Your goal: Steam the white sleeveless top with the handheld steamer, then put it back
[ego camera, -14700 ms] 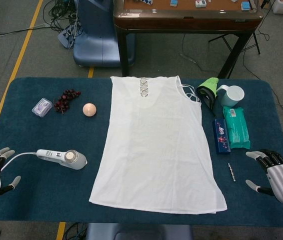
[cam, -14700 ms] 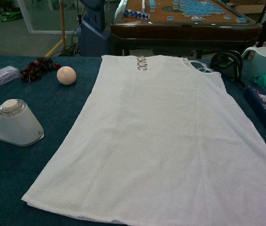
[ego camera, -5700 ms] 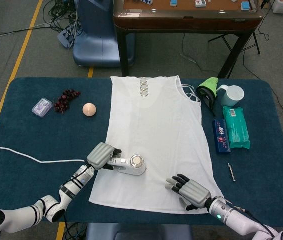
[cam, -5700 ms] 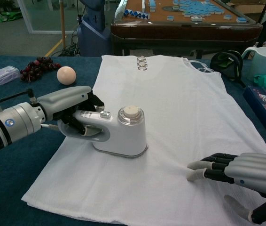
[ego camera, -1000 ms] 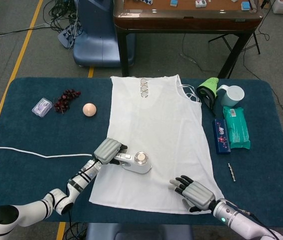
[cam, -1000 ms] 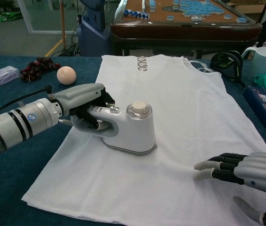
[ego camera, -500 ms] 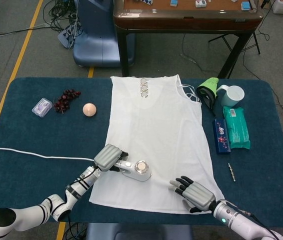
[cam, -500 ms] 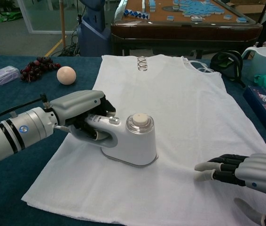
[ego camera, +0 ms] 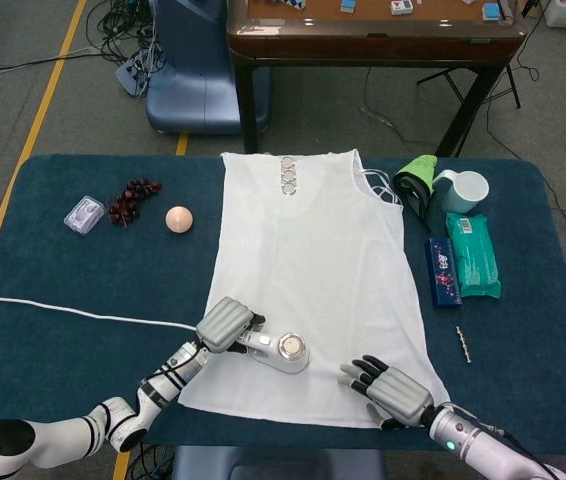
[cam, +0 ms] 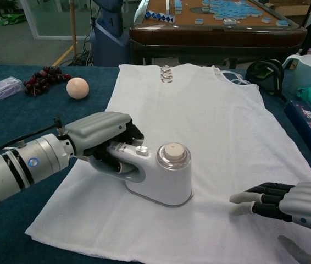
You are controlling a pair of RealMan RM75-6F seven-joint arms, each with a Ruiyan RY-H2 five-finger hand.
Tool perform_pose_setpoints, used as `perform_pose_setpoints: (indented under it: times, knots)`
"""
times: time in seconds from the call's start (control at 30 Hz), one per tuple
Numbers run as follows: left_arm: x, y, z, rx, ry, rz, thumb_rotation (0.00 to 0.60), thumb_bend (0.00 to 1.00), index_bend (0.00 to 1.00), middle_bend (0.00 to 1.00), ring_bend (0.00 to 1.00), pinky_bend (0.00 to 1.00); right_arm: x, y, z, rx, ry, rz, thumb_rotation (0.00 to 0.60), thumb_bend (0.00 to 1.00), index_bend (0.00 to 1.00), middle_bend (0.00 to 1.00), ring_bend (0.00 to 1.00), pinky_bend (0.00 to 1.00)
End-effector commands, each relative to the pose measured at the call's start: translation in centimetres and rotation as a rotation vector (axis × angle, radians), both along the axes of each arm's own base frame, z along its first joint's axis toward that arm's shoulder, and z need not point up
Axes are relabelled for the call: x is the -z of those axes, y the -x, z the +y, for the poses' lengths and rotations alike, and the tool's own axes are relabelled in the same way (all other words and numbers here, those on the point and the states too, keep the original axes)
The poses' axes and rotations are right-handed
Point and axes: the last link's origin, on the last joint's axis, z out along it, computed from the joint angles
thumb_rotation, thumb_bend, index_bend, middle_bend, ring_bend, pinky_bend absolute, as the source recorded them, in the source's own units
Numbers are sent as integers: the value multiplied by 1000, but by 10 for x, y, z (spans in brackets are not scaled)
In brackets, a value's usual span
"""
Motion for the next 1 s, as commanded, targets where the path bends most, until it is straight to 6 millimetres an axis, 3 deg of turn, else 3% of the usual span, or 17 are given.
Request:
perform_pose_setpoints:
  times: [0.03,0.4,1.0]
  knots:
    - [3,-4,1,2,-2,4,600,245,793,953,794,712,-1,0,1,0,0,-1,482,707,0,47,0,0]
    - [8,-14,12,-15,-24,13,600,244,792,952,793,712,-2,2,2,0,-1,-8,482,707,0,49,0,0]
    - [-23,21,33,-61,-97,44,600,244,793,952,793,712,-1,-1,1,-9,-4,-10,484,707,0,49,0,0]
